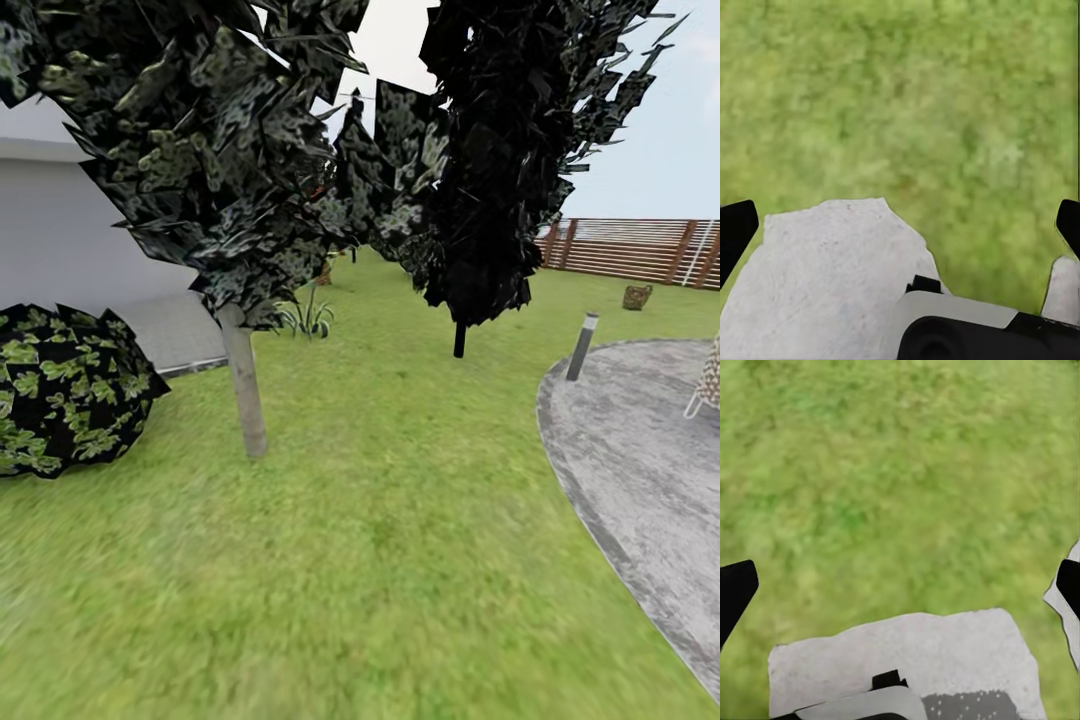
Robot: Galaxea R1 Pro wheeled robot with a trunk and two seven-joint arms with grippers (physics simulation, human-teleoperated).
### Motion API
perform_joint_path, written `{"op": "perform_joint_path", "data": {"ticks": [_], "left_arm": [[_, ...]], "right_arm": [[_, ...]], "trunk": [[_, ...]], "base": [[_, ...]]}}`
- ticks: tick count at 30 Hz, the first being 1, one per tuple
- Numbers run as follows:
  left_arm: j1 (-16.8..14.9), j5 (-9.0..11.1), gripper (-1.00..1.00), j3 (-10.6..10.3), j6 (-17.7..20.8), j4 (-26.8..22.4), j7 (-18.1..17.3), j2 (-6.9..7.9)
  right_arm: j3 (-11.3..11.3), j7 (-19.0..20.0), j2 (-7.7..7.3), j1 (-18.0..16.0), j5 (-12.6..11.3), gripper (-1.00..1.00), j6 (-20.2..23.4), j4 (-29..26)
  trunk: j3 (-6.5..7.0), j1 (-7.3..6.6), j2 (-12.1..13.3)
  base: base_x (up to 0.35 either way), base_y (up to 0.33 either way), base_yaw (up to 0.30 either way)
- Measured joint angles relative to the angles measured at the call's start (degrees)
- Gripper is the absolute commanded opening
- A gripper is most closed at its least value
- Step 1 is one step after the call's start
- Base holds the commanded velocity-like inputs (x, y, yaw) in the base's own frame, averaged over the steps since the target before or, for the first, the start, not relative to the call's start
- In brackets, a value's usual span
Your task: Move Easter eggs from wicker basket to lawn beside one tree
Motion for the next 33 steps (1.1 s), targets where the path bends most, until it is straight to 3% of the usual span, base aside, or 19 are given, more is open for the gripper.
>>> {"op": "perform_joint_path", "data": {"ticks": [33], "left_arm": [[0.00,-0.09,1.00,0.00,0.00,0.01,-0.01,0.06]], "right_arm": [[0.00,0.00,0.00,0.00,0.00,1.00,-0.01,0.01]], "trunk": [[0.01,0.00,0.00]], "base": [[0.315,-0.170,0.000]]}}
